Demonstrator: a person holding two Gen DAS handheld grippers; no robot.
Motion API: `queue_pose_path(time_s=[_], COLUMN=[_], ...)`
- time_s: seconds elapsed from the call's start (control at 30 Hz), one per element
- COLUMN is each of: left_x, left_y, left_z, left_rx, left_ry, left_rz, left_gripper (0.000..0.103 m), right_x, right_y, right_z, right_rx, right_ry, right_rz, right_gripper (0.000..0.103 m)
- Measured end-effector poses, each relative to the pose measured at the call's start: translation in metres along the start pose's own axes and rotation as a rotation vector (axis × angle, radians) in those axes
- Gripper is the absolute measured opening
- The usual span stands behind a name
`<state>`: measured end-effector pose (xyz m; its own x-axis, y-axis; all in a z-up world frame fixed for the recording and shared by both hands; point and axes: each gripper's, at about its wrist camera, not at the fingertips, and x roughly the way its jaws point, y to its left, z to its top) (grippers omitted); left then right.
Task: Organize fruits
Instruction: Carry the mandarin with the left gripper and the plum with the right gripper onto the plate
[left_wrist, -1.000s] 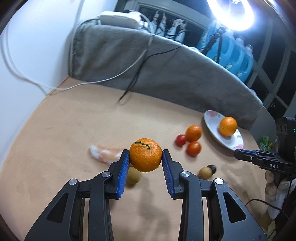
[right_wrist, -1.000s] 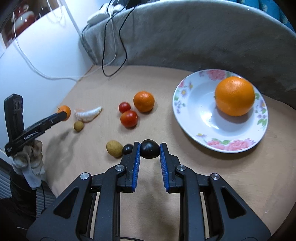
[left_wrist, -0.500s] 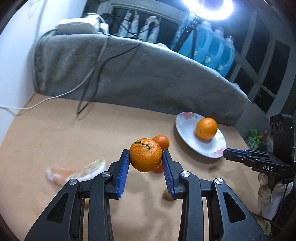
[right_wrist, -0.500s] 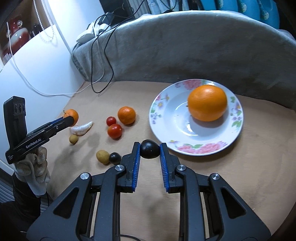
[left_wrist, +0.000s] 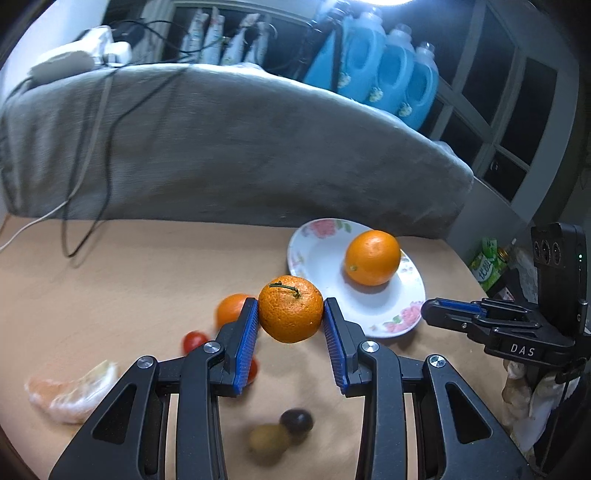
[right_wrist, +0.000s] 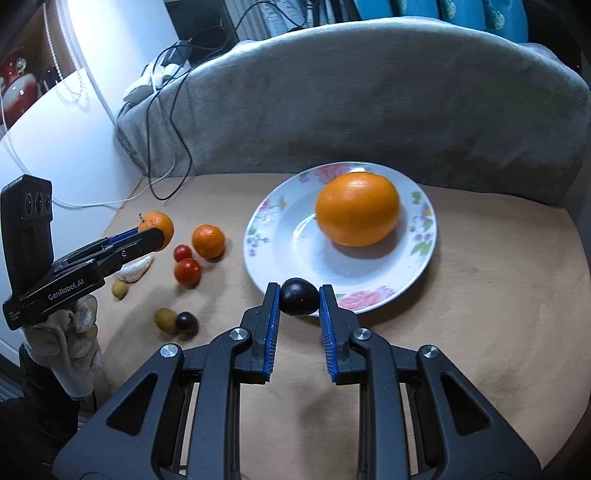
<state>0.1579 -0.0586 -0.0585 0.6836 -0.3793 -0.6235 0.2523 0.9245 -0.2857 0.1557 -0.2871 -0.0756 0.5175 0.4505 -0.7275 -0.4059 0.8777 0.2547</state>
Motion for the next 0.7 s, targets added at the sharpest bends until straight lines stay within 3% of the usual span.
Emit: queue_pose_path(time_s=[0.7], left_x=[0.051], left_y=[-0.021], left_z=[0.017], left_rx=[0.046], left_ry=[0.077], left_rz=[-0.044], left_gripper=[0.034], right_x=[0.015], right_y=[-0.026], right_z=[0.003], right_rx=[0.006], right_ry=[0.012], right_rz=[-0.037], right_gripper=[0.022])
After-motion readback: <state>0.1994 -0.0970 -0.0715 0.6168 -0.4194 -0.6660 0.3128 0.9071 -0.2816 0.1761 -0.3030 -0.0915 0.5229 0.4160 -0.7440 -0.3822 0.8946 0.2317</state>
